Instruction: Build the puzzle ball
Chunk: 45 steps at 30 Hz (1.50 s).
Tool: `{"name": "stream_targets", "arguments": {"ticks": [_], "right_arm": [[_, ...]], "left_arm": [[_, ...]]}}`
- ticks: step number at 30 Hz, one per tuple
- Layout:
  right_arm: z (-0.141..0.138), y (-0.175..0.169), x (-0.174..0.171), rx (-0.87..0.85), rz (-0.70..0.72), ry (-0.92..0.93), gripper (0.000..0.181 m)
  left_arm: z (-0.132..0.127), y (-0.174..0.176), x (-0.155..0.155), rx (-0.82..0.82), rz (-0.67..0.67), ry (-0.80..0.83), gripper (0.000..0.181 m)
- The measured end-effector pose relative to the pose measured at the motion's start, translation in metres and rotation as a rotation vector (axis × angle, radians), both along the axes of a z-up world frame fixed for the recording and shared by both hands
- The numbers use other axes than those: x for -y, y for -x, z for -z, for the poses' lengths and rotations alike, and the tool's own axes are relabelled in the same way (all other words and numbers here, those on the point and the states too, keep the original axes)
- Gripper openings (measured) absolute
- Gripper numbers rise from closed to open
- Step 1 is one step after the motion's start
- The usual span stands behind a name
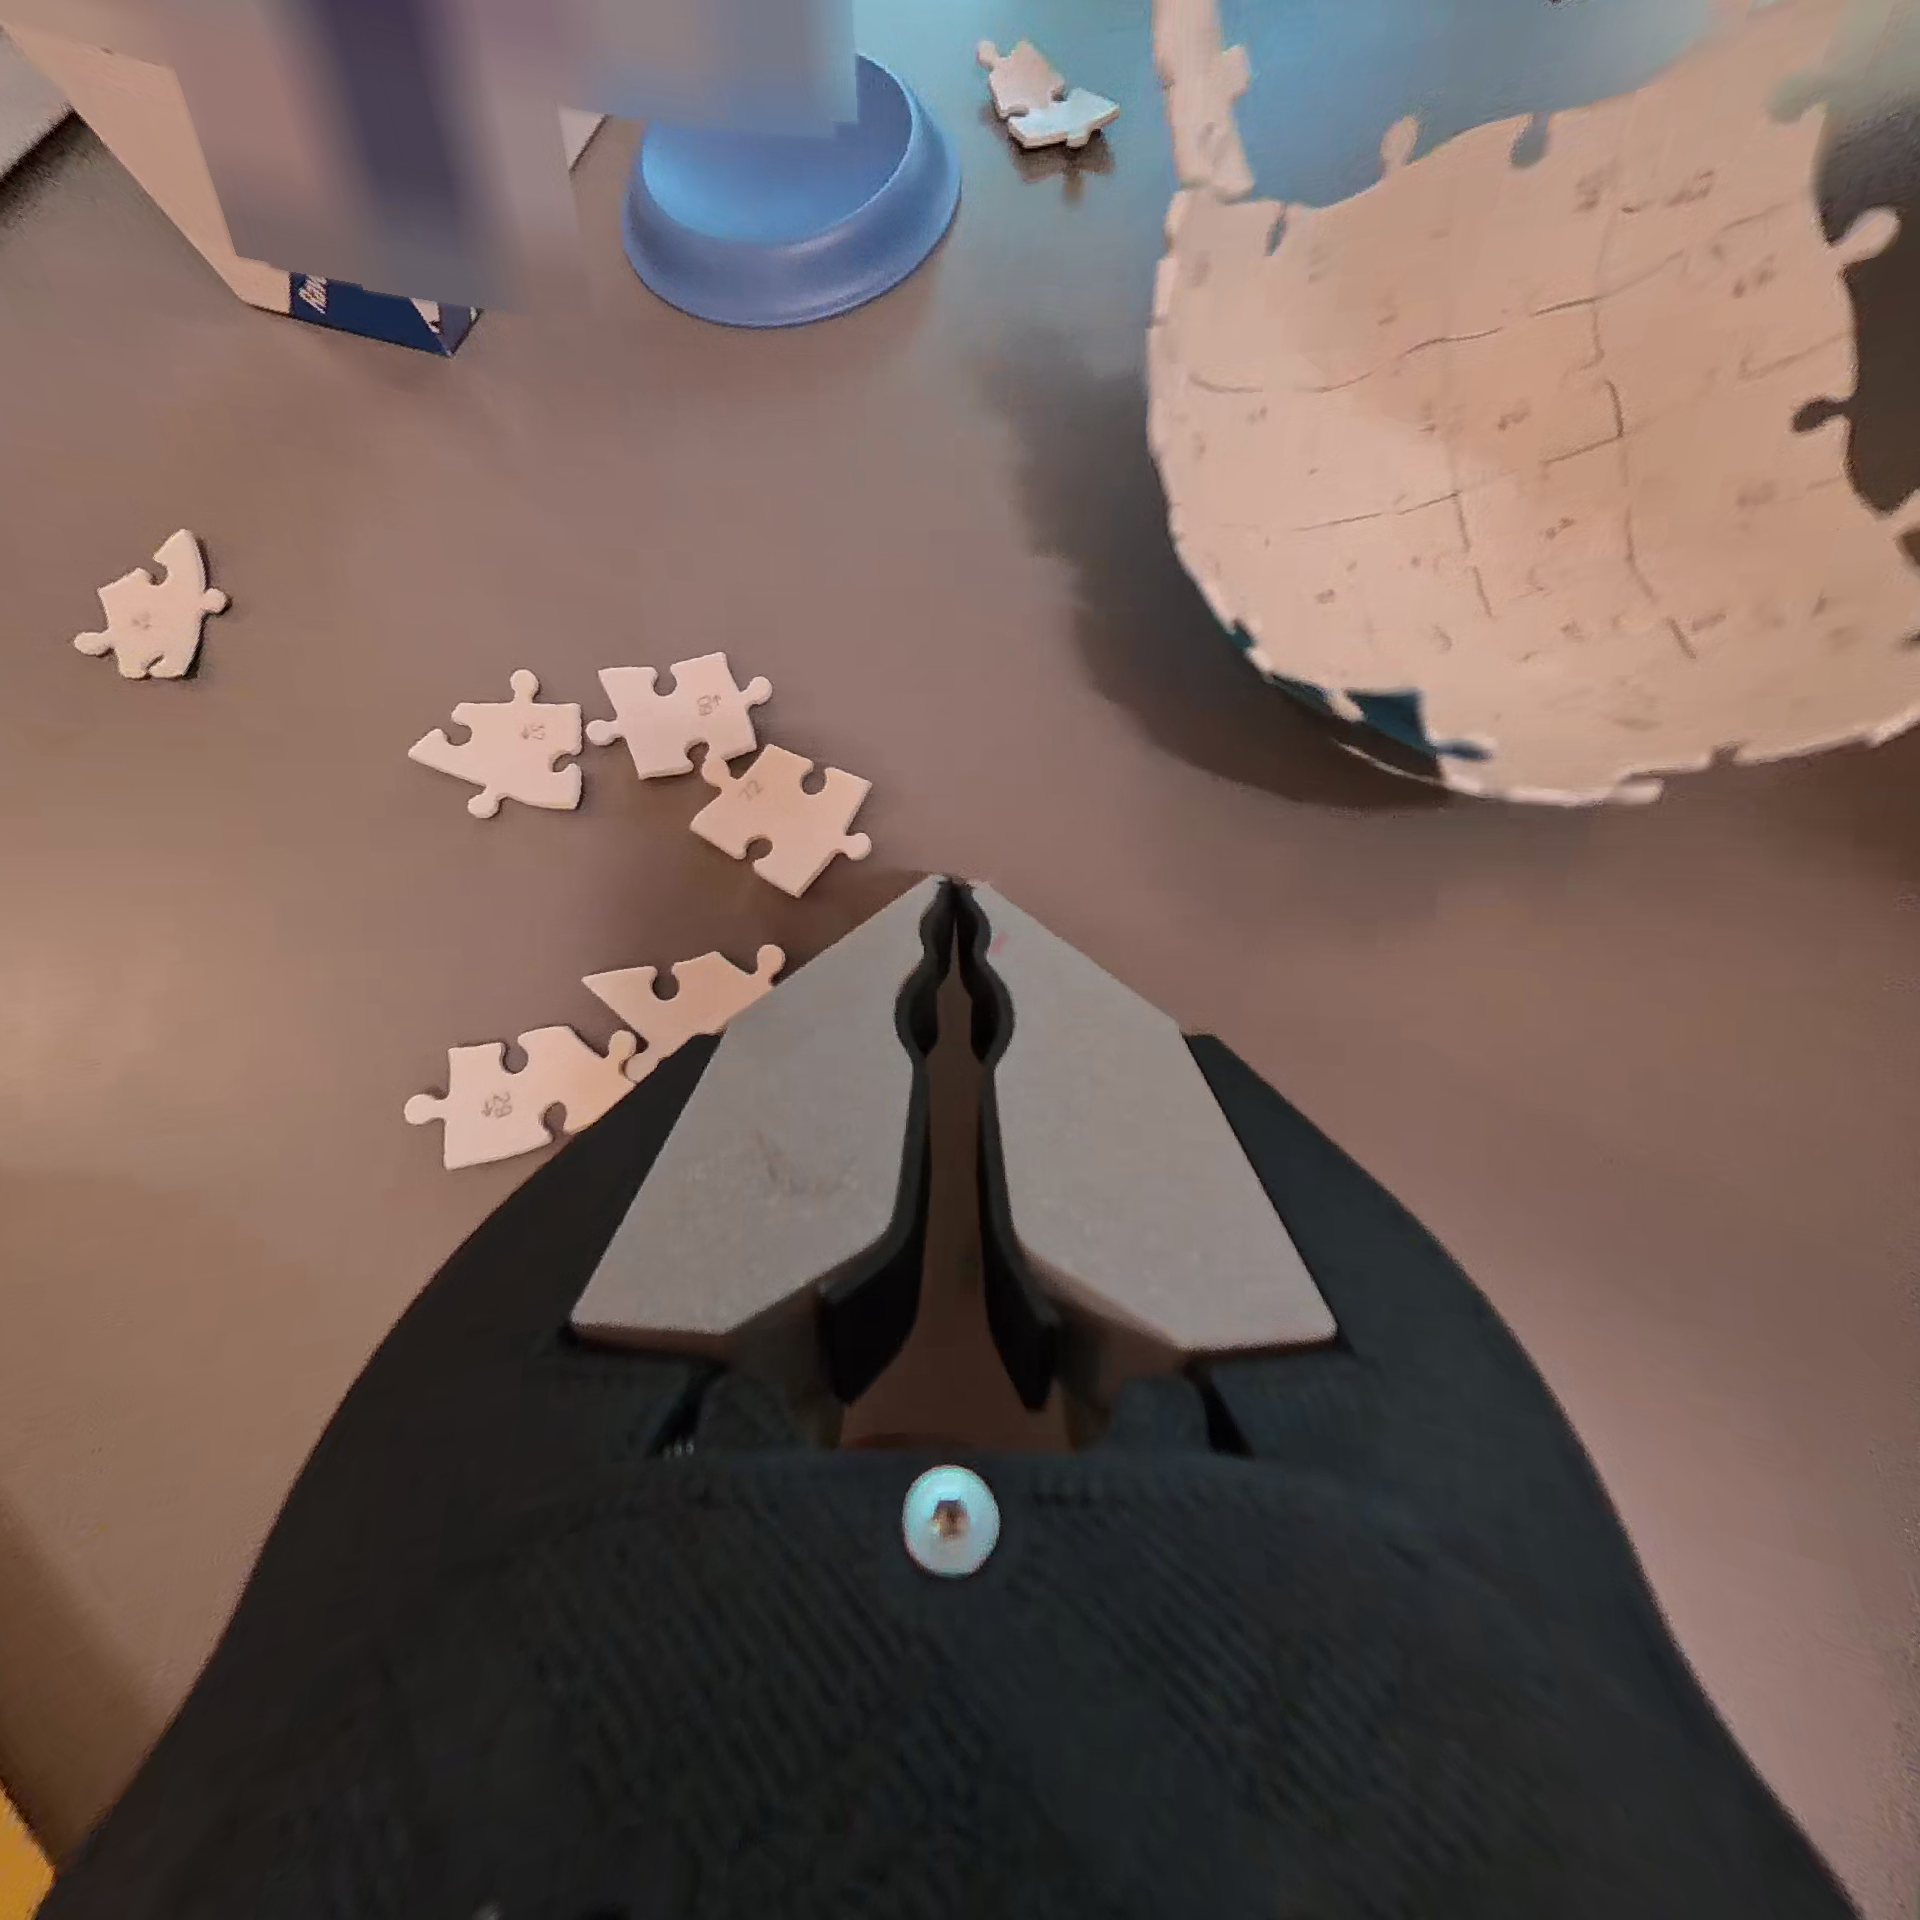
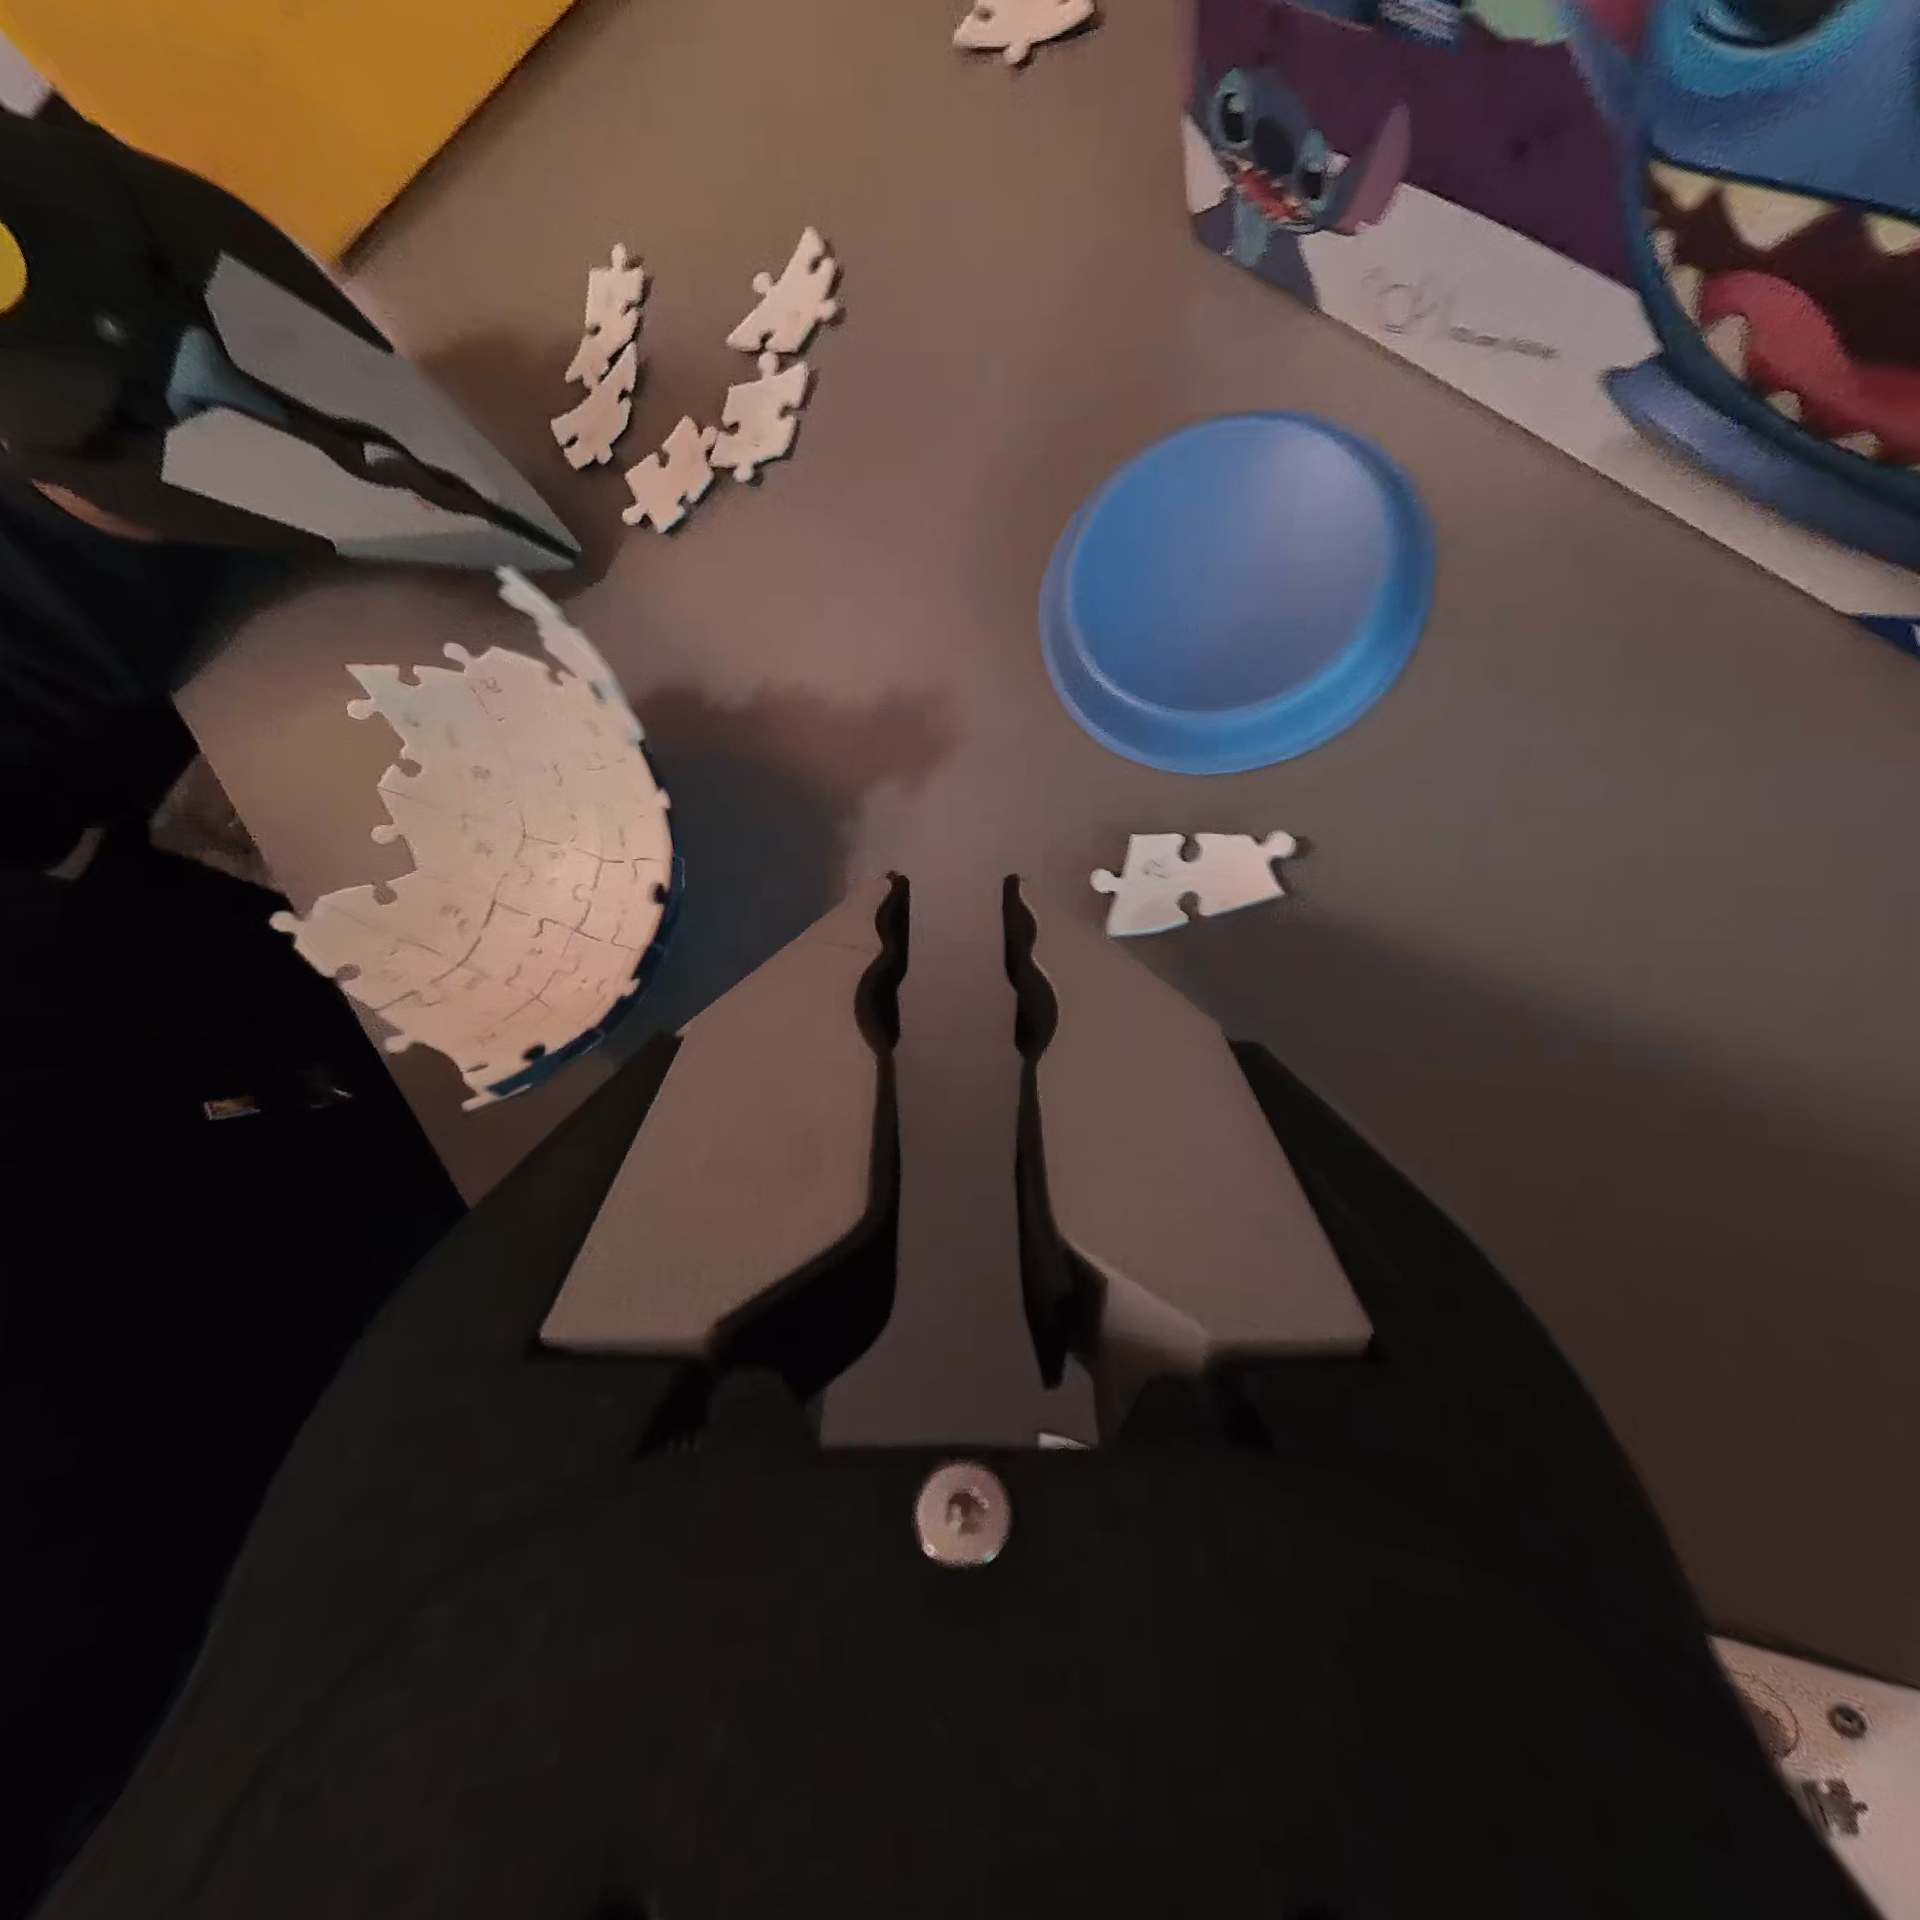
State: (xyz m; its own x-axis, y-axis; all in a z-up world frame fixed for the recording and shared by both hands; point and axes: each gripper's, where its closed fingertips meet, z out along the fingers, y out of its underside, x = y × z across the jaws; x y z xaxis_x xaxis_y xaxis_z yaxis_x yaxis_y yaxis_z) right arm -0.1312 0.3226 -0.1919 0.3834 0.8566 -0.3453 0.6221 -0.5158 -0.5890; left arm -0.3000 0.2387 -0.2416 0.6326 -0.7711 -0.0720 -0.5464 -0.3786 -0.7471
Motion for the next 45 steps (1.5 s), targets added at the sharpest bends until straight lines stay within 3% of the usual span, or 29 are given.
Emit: {"name": "stream_targets", "arguments": {"ticks": [10, 19, 29, 33, 39, 41, 45], "right_arm": [[0.026, -0.013, -0.03, -0.084, 0.079, 0.011, 0.018], [0.023, 0.006, -0.004, -0.21, 0.002, 0.046, 0.02], [0.028, 0.018, 0.014, -0.23, -0.054, 0.068, 0.02], [0.028, 0.022, 0.018, -0.237, -0.075, 0.079, 0.02], [0.026, 0.038, 0.04, -0.279, -0.166, 0.162, 0.019], [0.023, 0.043, 0.047, -0.305, -0.193, 0.194, 0.02], [0.015, 0.046, 0.055, -0.368, -0.223, 0.262, 0.023]], "left_arm": [[-0.024, -0.019, -0.019, 0.13, 0.032, 0.164, 0.0], [-0.058, -0.059, -0.02, 0.489, 0.162, 0.481, 0.018], [-0.037, -0.074, -0.022, 0.385, 0.146, 0.542, 0.023], [-0.036, -0.082, -0.023, 0.365, 0.164, 0.527, 0.011], [-0.036, -0.098, -0.026, 0.363, 0.22, 0.551, 0.011], [-0.037, -0.103, -0.025, 0.349, 0.247, 0.538, 0.002], [-0.027, -0.106, -0.026, 0.296, 0.239, 0.529, 0.0]]}}
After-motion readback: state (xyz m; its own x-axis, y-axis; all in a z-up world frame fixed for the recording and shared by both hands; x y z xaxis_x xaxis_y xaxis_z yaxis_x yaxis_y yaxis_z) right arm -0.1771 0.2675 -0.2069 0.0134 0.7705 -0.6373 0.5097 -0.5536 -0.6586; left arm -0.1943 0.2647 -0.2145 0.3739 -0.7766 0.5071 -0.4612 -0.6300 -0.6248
